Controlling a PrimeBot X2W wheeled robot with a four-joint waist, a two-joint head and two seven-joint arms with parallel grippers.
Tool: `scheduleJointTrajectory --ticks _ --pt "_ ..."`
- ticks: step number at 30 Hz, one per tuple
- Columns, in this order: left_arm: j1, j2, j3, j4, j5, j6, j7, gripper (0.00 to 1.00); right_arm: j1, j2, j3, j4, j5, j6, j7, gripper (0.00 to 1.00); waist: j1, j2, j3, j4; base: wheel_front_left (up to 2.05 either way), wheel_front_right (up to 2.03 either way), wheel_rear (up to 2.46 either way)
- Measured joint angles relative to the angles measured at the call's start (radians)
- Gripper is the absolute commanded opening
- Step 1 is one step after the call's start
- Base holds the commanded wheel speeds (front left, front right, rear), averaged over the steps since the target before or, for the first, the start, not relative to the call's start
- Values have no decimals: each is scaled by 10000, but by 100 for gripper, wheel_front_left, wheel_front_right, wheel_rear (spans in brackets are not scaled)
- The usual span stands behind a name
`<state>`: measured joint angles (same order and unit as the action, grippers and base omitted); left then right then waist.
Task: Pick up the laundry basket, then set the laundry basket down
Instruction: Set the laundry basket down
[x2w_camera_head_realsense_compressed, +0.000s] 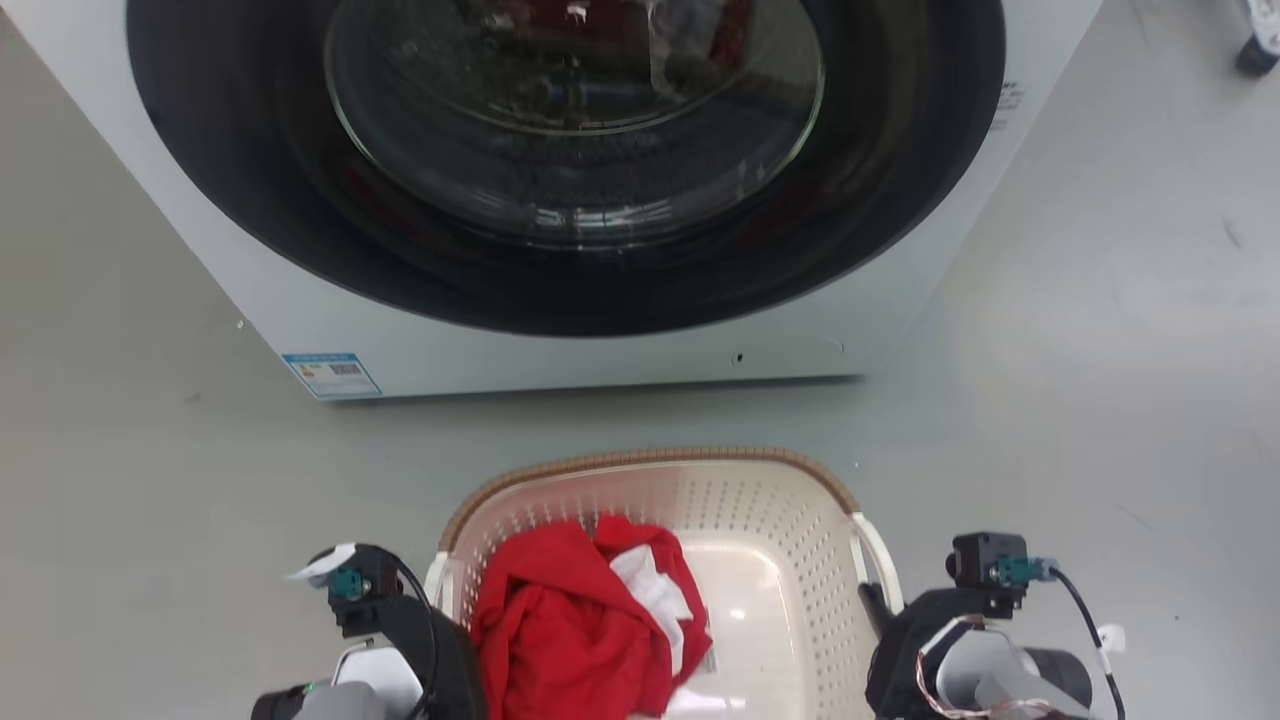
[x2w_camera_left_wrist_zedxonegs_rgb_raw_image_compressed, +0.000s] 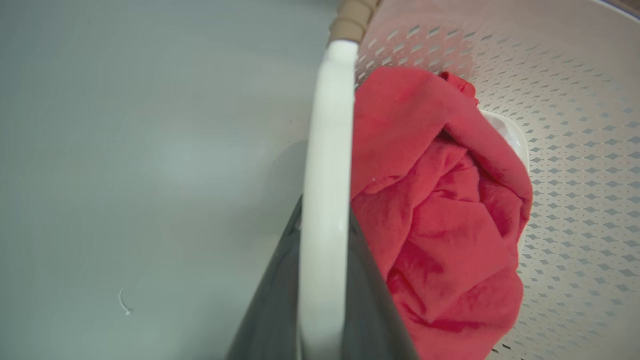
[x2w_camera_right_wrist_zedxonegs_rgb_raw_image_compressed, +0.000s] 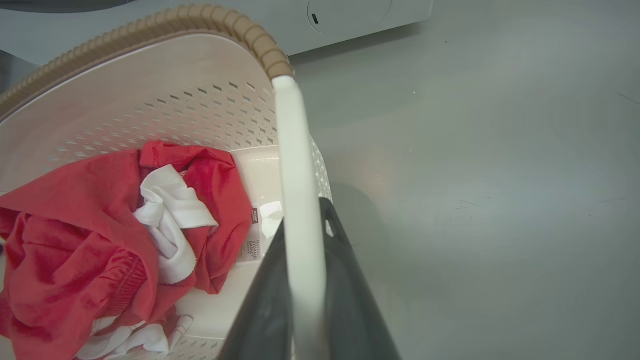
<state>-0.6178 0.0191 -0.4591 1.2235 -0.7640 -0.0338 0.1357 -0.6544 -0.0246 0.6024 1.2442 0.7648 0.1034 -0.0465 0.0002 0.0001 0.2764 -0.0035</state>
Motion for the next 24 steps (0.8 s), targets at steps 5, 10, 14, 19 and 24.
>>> scheduleJointTrajectory --ticks 5,10,14,19,24 --pt "-440 46 102 -77 8 84 -282 0 -536 2 61 -90 -119 -163 -209 0 -1 0 689 -51 0 0 0" --pt "-895 77 142 -138 10 163 -545 0 -966 -4 82 -125 -192 -255 -472 0 -1 0 1398 -94 0 0 0" --pt "-1293 117 151 -228 19 165 -754 0 -1382 -63 127 -165 -265 -339 -617 0 -1 1 1974 -106 0 0 0" --pt "-1743 207 153 -313 115 165 -1039 0 -1868 -121 242 -240 -477 -418 -830 0 -1 1 2692 -104 0 0 0" --pt "-2110 316 165 -347 188 165 -1360 0 -2280 -119 286 -307 -608 -449 -1055 0 -1 1 3378 -105 0 0 0"
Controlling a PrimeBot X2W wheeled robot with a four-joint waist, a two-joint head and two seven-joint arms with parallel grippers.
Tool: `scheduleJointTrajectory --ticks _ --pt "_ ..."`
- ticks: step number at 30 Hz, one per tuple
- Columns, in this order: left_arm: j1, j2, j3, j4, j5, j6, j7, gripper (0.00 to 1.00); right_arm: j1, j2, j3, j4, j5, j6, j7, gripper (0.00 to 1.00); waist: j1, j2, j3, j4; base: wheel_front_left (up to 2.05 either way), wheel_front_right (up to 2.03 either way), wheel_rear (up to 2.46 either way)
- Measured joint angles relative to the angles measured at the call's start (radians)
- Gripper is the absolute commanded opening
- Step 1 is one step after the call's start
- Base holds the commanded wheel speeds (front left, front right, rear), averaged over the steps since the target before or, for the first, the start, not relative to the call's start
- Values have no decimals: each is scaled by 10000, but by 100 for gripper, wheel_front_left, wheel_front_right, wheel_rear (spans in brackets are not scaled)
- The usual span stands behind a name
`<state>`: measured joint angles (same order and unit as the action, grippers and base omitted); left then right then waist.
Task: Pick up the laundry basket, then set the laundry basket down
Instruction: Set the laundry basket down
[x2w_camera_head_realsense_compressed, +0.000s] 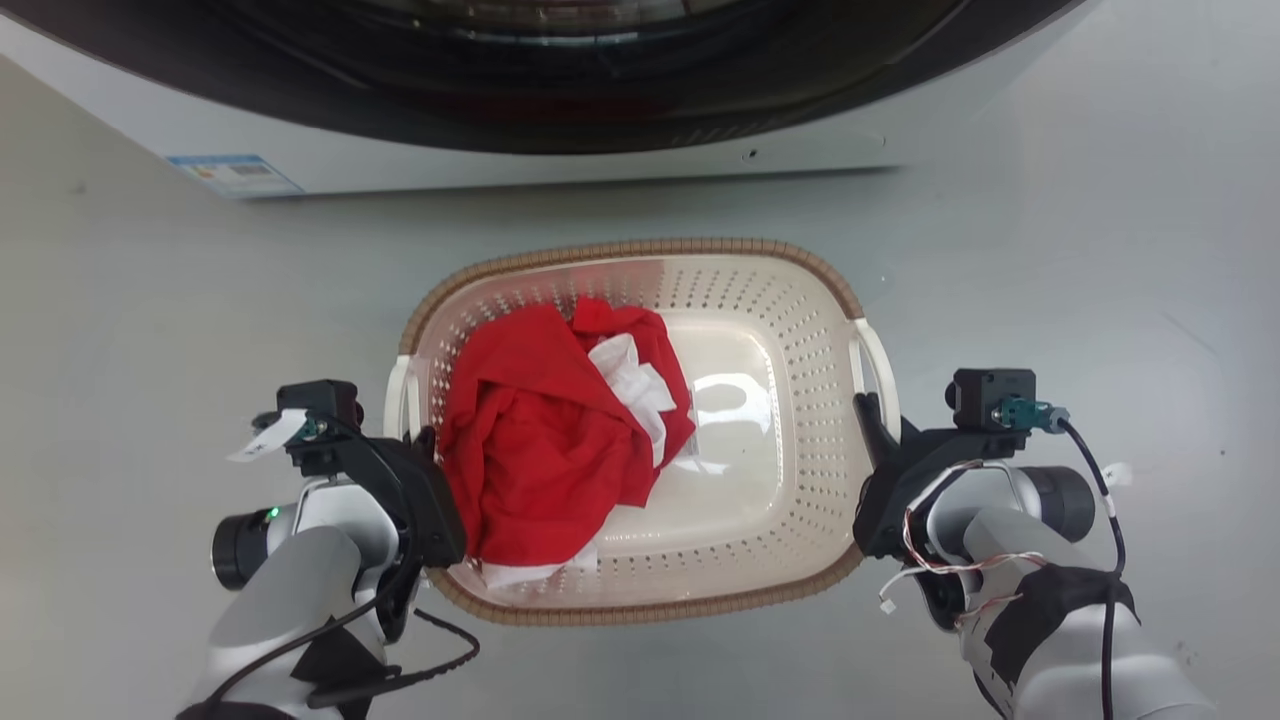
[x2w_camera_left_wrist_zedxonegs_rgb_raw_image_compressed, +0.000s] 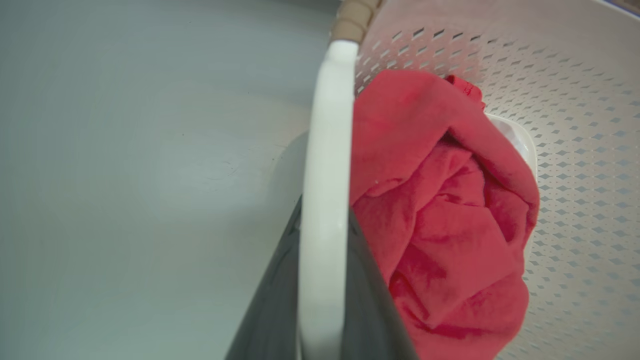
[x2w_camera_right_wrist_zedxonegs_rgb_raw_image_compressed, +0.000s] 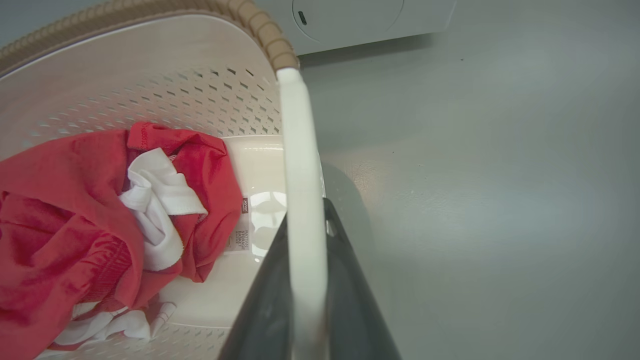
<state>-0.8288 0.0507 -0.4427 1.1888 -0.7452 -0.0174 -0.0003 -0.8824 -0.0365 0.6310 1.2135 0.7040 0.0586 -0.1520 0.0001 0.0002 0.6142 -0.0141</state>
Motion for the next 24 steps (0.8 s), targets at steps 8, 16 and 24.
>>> scheduleJointTrajectory --ticks 8,16,24 --pt "-517 109 2 -27 105 -2 -468 0 -565 6 33 -29 -46 -59 -253 0 1 -1 962 -25 0 0 0" --pt "-993 144 21 -6 130 -2 -876 0 -1039 -8 35 -29 -125 -69 -454 0 0 0 1843 -56 0 0 0" --pt "-1359 140 35 50 167 -2 -1172 0 -1406 -27 17 -17 -171 -73 -627 0 0 -1 2421 -37 0 0 0"
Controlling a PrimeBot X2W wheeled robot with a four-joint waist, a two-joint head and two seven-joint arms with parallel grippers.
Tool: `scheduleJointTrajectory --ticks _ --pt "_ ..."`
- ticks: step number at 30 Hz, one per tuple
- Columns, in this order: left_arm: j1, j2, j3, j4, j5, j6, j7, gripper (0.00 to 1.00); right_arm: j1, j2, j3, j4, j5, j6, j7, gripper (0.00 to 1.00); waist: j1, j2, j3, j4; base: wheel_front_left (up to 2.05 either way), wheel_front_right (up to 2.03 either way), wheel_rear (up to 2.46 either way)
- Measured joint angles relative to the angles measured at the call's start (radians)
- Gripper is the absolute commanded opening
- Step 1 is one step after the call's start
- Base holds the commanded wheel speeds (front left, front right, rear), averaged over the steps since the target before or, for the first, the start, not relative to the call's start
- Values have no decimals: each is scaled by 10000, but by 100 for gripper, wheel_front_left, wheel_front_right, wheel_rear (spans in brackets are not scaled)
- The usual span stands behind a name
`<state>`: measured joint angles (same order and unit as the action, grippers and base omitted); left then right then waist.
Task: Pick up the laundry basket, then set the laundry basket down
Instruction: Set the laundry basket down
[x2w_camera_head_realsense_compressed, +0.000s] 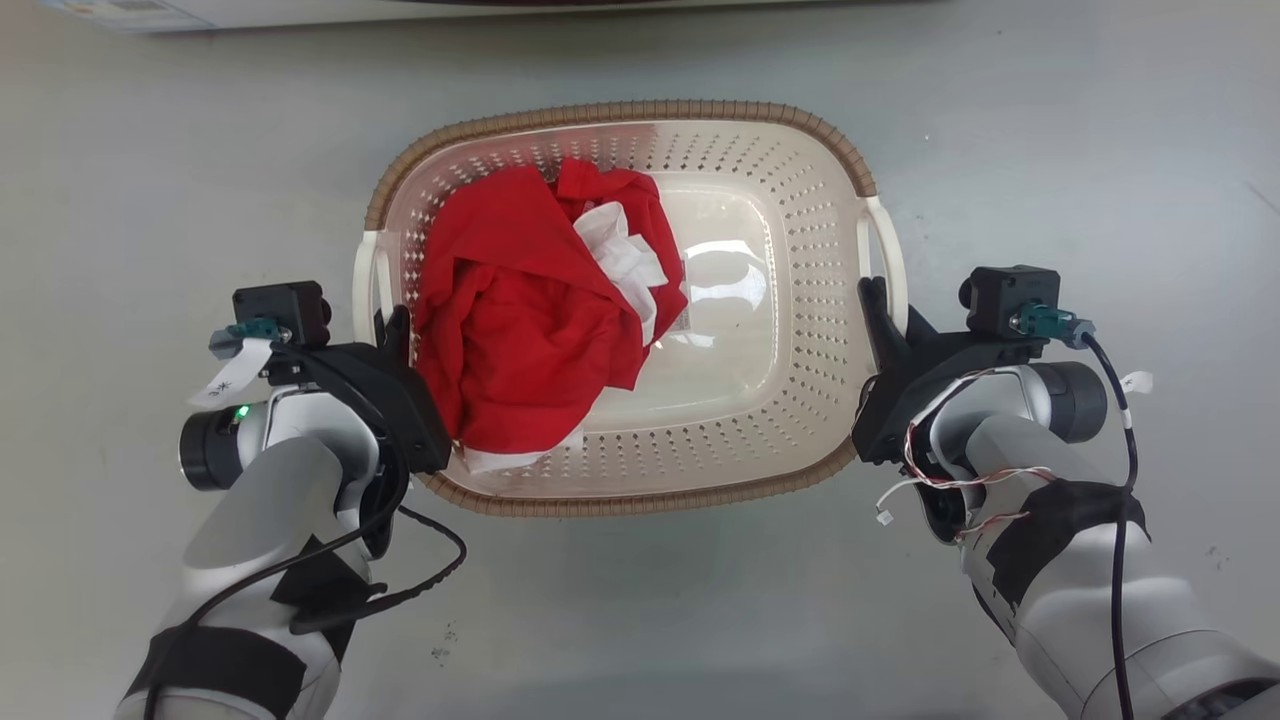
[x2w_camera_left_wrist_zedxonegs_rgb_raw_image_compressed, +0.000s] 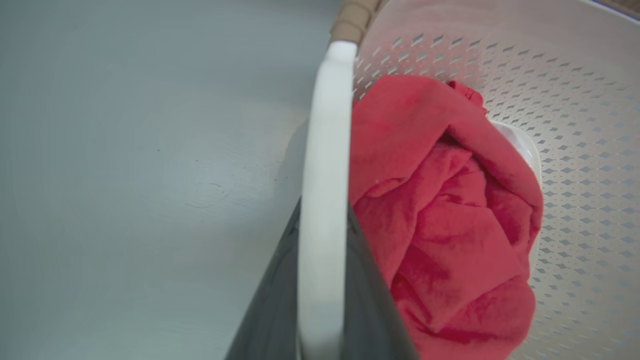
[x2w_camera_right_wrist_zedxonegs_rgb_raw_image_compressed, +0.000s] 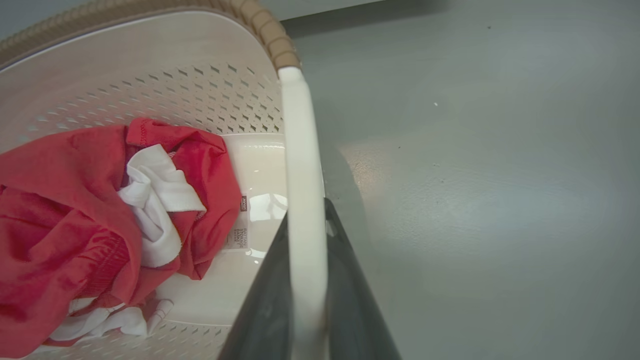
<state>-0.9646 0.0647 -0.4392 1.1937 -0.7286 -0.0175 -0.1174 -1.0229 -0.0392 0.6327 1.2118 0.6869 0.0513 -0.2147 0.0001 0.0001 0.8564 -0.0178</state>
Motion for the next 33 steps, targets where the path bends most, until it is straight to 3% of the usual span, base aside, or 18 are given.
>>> scheduleJointTrajectory --ticks 13,33 --pt "-408 17 12 157 13 -21 -349 0 -347 -13 -58 4 -10 -23 -244 0 -3 -3 540 24 0 0 0" --pt "-541 -104 84 456 -31 -353 -437 0 -360 -71 -117 148 29 234 -405 0 -2 -3 583 105 0 0 0"
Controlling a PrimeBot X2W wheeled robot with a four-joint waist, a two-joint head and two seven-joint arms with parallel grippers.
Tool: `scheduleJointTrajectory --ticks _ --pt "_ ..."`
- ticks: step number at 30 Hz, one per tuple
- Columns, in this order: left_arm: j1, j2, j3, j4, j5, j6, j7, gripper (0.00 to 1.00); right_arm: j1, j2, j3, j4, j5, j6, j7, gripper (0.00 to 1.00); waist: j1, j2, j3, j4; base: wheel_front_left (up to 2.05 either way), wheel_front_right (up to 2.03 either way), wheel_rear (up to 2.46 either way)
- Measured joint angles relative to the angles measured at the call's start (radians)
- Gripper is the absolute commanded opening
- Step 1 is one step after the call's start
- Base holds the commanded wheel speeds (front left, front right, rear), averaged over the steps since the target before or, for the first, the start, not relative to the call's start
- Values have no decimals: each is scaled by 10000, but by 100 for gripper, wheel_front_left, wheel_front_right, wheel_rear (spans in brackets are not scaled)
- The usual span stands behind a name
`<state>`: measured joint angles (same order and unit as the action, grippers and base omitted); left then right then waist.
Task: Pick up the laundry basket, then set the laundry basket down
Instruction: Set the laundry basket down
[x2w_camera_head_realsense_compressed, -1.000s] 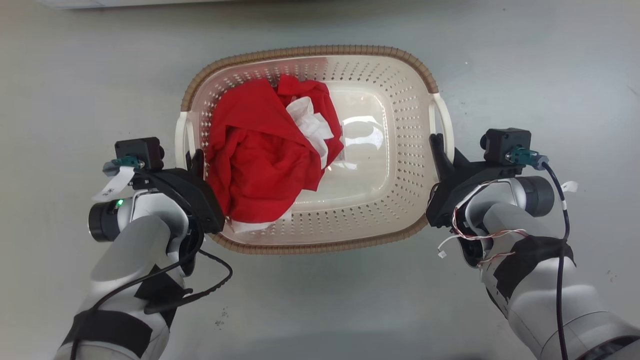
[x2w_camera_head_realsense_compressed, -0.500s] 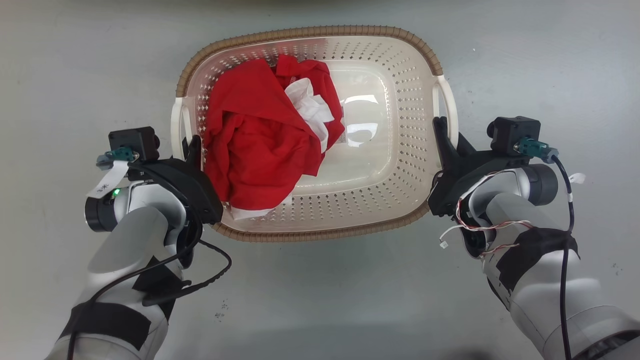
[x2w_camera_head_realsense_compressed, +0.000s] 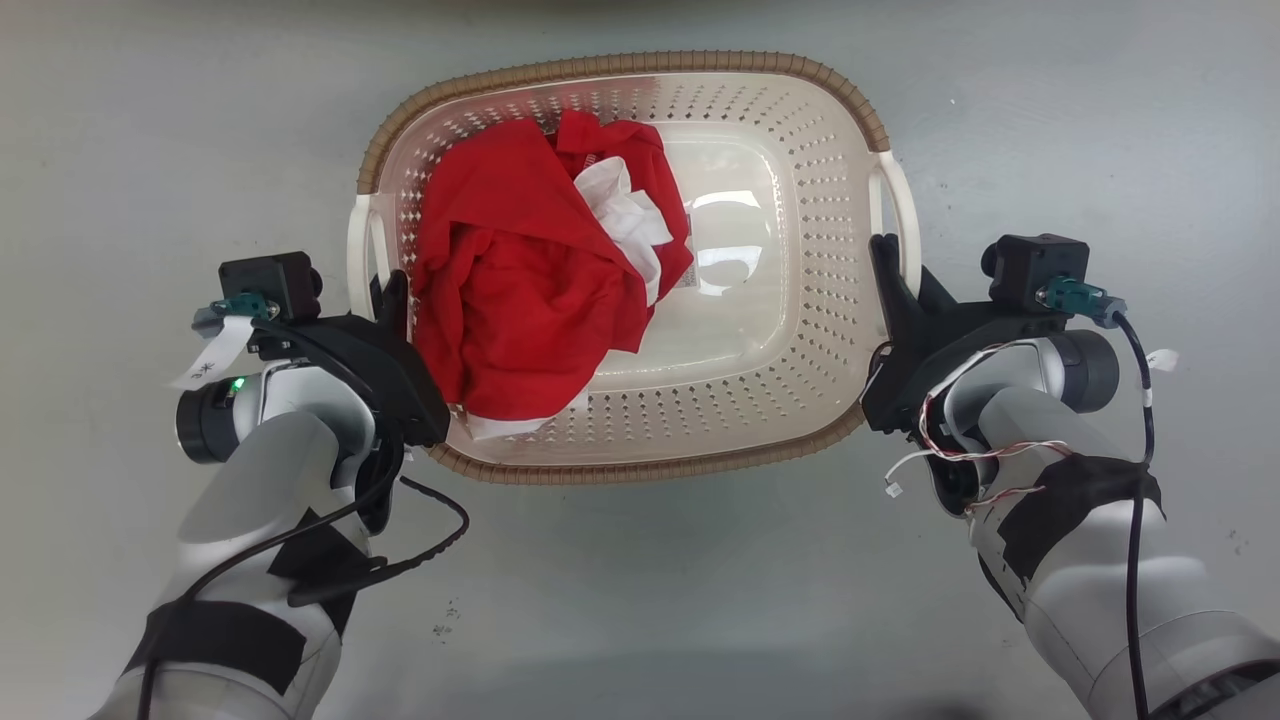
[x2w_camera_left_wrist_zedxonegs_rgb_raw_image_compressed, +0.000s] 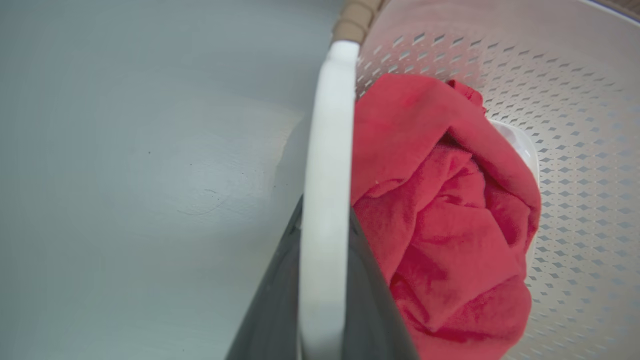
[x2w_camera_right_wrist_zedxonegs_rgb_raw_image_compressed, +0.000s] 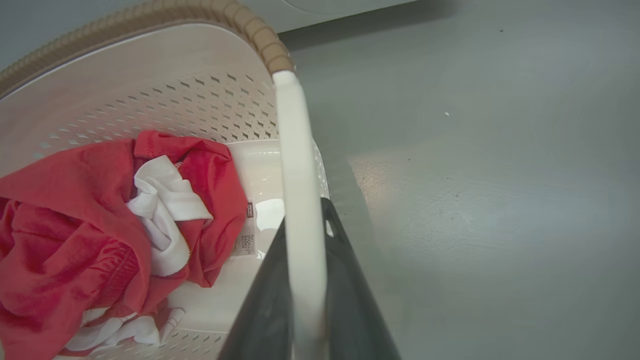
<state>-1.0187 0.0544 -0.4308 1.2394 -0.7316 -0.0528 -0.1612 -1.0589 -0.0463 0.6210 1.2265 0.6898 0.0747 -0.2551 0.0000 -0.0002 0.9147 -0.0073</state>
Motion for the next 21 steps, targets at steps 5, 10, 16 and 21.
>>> scheduleJointTrajectory --ticks 5,10,16,21 --pt "-4 -36 207 90 -184 -96 10 100 4 -63 -86 125 244 192 259 100 2 4 -58 41 0 0 0" --pt "7 8 213 159 -240 -198 12 100 69 -213 -44 238 307 311 430 100 2 3 -251 108 0 0 0" --pt "84 2 100 190 -242 -374 6 100 94 -217 -48 213 516 399 512 100 2 4 -610 165 0 0 0" --pt "267 -2 -151 228 -105 -449 -142 100 262 -213 -107 69 654 445 405 100 2 3 -996 180 0 0 0"
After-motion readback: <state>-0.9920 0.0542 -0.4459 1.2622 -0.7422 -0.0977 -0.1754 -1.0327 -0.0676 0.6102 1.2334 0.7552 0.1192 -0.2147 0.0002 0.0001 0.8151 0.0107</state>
